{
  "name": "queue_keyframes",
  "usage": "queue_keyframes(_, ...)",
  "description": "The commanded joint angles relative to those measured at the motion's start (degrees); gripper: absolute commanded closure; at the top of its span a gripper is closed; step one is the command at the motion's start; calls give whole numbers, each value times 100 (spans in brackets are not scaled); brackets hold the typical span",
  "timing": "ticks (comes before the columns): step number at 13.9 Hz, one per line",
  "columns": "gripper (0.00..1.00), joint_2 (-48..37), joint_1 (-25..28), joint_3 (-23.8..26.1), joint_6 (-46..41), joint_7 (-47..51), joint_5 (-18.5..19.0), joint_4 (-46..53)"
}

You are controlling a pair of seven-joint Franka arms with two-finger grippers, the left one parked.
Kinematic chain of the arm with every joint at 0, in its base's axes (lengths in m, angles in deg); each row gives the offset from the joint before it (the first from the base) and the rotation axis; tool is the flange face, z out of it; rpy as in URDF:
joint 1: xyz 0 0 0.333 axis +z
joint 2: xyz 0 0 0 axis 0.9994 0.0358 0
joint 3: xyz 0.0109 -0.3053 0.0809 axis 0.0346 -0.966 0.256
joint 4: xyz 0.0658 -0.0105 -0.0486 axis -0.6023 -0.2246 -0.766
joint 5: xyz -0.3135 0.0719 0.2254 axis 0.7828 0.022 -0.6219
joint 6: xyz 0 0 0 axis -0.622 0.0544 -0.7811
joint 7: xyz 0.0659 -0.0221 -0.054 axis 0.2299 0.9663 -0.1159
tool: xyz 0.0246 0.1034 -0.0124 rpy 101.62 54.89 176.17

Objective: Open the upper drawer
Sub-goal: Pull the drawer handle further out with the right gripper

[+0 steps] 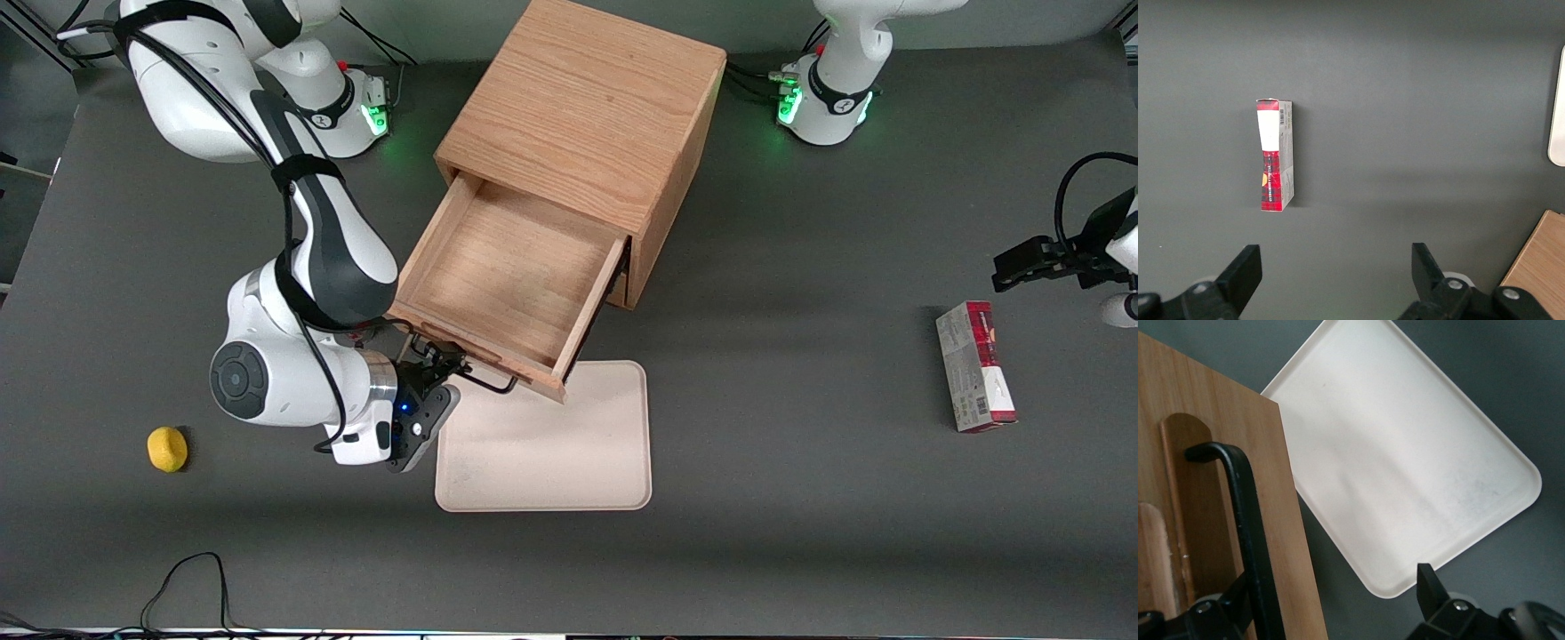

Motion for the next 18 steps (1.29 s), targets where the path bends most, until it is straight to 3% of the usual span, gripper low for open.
queue_keyframes(1,0,214,-49,31,-25,-86,2,317)
queue_keyframes(11,0,250,-172,57,-113,-77,-16,334)
queue_keyframes(18,0,241,-172,83,-692,-42,-42,756)
